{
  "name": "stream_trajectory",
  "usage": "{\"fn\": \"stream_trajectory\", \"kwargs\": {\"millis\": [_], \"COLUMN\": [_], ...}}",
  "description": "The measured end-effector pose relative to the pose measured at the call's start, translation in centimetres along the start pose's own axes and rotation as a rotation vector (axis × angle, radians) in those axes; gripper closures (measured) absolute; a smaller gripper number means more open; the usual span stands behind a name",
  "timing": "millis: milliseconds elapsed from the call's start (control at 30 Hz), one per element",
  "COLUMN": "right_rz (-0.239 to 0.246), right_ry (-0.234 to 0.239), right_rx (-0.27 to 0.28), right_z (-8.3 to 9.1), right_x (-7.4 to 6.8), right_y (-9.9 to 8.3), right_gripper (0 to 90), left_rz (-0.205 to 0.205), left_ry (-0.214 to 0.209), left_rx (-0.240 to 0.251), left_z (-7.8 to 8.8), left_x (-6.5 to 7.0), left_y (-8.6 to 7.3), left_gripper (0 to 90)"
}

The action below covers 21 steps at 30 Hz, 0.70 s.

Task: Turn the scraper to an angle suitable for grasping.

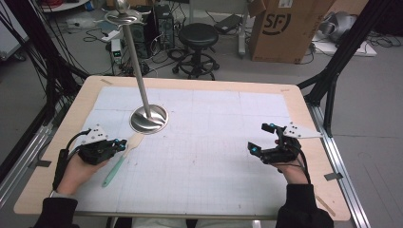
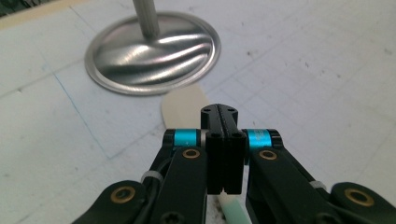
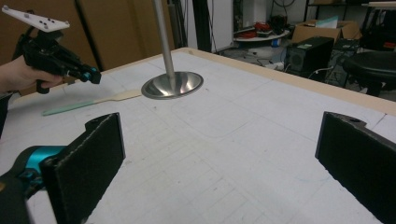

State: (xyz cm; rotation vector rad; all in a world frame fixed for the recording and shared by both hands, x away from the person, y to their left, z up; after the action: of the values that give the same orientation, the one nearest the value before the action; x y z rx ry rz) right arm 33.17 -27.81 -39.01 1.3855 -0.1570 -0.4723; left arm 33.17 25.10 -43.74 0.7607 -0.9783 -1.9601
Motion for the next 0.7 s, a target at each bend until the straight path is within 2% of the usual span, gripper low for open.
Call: {"fn": "stream_trajectory", "kwargs": {"millis": [67, 200, 367, 467, 600, 700], "right_rz": [-0.003, 0.0, 0.002, 0.003, 0.008, 0.007], "right_ry": [-0.003, 0.0, -0.002, -0.007, -0.041, -0.041], "right_rx": [-0.005, -0.017, -0.022, -0.025, -0.005, 0.002], "right_z": [-0.1, -0.2, -0.3, -0.3, 0.1, 0.3], "right_x": [0.0, -0.1, 0.0, -0.1, -0.1, -0.1], "right_y": [0.0, -0.1, -0.2, -0.3, -0.2, -0.3], "right_gripper": [0.2, 0.2, 0.2, 0.2, 0.2, 0.2], "left_rz": [-0.013, 0.02, 0.042, 0.044, 0.051, 0.069], "left_ry": [-0.003, 0.011, 0.017, 0.052, 0.053, 0.043], "left_rx": [-0.031, -0.101, -0.125, -0.166, -0.184, -0.183], "left_z": [-0.4, -1.1, -1.4, -1.6, -2.0, -2.2], "left_x": [0.1, -0.6, -1.0, -1.1, -1.1, -1.2], "left_y": [-0.4, -1.3, -1.6, -1.8, -1.9, -1.8], "left_gripper": [89.7, 89.7, 89.7, 89.6, 89.6, 89.6]}}
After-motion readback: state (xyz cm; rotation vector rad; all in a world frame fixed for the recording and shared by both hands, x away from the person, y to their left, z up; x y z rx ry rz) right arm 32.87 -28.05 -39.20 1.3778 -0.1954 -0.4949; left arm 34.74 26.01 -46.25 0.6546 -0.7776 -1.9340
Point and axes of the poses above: each handheld gripper's, and its own axes: z roughly backward along the jaws, y roughly out of its top, x roughly to its right, the point moved 3 cm from there along -z, roughly forward along the jaws, and after that the axes turned 14 degrees about y, right-handed, at the moved point
